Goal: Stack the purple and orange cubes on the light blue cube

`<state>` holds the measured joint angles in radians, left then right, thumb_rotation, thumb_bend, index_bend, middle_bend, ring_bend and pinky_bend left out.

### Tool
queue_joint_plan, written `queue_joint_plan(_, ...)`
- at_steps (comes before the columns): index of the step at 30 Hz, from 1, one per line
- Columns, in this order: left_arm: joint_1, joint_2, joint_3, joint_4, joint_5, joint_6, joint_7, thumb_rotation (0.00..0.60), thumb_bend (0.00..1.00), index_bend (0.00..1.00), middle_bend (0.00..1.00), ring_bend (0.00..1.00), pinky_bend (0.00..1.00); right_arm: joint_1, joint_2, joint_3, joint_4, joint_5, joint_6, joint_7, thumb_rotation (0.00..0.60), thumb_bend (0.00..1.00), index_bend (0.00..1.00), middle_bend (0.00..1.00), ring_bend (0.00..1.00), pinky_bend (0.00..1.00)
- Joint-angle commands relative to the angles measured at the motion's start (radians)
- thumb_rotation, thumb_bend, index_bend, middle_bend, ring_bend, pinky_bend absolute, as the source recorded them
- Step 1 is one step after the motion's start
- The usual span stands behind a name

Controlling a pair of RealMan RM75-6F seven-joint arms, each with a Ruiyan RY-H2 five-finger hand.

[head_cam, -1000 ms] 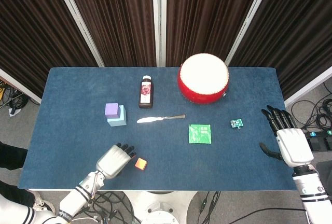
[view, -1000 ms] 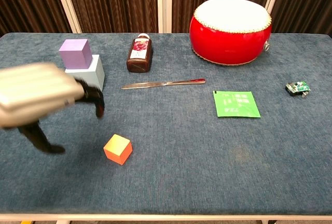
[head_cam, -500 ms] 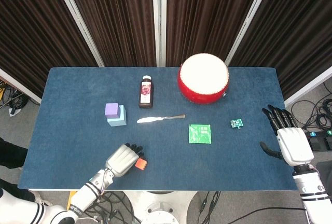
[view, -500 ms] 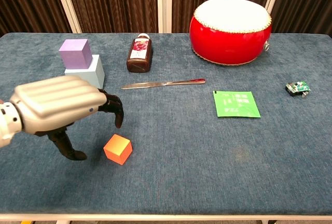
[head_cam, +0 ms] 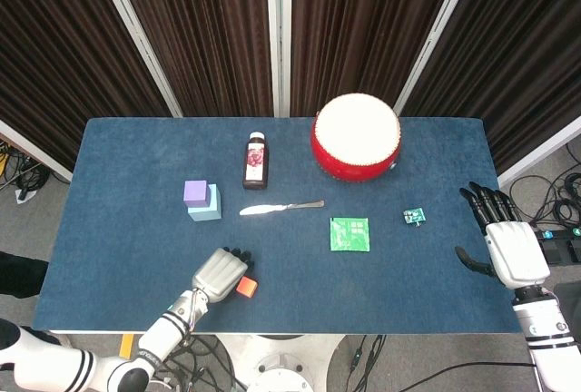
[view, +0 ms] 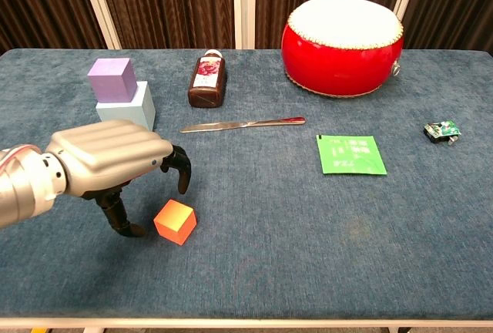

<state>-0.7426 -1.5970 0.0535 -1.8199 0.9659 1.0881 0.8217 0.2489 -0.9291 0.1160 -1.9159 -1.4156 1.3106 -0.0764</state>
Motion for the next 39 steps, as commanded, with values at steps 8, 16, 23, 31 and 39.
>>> queue_joint_plan(8,-0.015,-0.053,-0.034,-0.030,-0.110,0.048,0.085,0.600,0.21,0.47,0.38,0.33,0.43,-0.004,0.009,-0.001,0.002,-0.008,0.004,0.025,0.600,0.20,0.00,0.00,0.00,0.00)
queue_joint_plan(16,-0.018,-0.075,-0.023,-0.036,-0.120,0.073,0.117,0.600,0.22,0.48,0.38,0.33,0.43,-0.010,0.024,0.000,0.010,-0.017,0.012,0.068,0.600,0.20,0.00,0.00,0.00,0.00)
queue_joint_plan(23,-0.026,-0.097,-0.022,-0.018,-0.122,0.074,0.132,0.600,0.22,0.48,0.38,0.33,0.43,-0.015,0.032,-0.001,0.014,-0.027,0.018,0.090,0.600,0.20,0.00,0.00,0.00,0.00)
queue_joint_plan(31,-0.041,-0.098,-0.034,0.000,-0.125,0.059,0.132,0.600,0.24,0.51,0.39,0.33,0.44,-0.015,0.031,-0.001,0.015,-0.027,0.017,0.090,0.600,0.20,0.00,0.00,0.00,0.00)
queue_joint_plan(39,-0.046,-0.104,-0.028,0.010,-0.121,0.051,0.127,0.600,0.25,0.54,0.39,0.33,0.44,-0.016,0.033,0.005,0.016,-0.015,0.018,0.094,0.600,0.20,0.00,0.00,0.00,0.00)
